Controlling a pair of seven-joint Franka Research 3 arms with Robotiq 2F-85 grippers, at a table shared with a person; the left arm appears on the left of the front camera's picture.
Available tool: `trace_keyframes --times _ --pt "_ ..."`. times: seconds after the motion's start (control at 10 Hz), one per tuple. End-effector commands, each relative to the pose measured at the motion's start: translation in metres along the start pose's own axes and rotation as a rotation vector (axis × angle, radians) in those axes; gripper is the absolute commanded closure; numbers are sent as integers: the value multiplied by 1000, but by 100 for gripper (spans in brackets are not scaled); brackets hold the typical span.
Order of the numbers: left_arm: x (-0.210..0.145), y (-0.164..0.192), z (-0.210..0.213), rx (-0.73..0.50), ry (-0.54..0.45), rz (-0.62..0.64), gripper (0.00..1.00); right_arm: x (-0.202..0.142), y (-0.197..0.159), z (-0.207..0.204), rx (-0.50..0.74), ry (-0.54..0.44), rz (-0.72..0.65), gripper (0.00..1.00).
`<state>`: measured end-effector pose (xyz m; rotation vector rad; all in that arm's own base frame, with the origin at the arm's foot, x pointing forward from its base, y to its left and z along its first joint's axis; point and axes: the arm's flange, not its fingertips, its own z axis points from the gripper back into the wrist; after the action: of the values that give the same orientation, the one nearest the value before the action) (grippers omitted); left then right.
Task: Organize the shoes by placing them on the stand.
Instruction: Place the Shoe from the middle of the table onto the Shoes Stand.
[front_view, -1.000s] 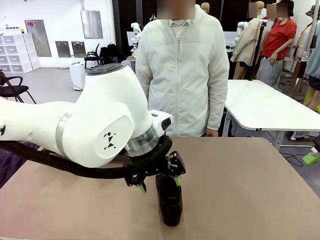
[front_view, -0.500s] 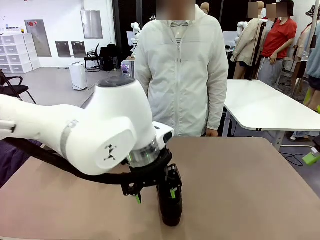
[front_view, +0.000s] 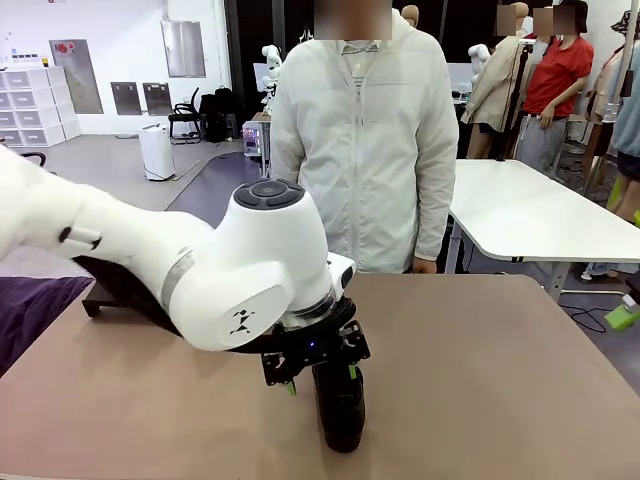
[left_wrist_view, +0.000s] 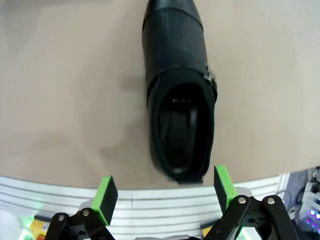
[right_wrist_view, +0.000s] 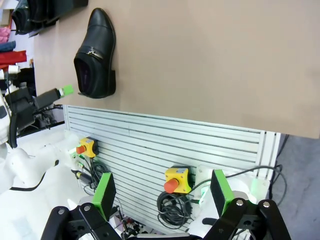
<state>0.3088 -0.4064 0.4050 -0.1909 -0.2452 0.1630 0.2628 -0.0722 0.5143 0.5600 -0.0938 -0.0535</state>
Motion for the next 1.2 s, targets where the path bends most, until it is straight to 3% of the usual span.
trace_keyframes --times 0.0,0.1,0.2,0.3,0.6,1.1 --pt "9 -28 -30 77 -49 39 0 -1 -2 2 17 1 23 0" --pt "11 -27 -36 121 -34 89 0 -1 -2 2 17 1 23 0" --pt "6 -4 -11 22 -16 9 0 -1 -2 2 17 1 23 0" --pt "6 -4 -11 22 -16 9 0 -1 -2 2 17 1 23 0" --pt "32 -5 -43 137 -17 45 0 -1 -2 2 17 1 23 0" --pt "40 -2 -67 132 -17 39 0 -1 -2 2 17 1 23 0"
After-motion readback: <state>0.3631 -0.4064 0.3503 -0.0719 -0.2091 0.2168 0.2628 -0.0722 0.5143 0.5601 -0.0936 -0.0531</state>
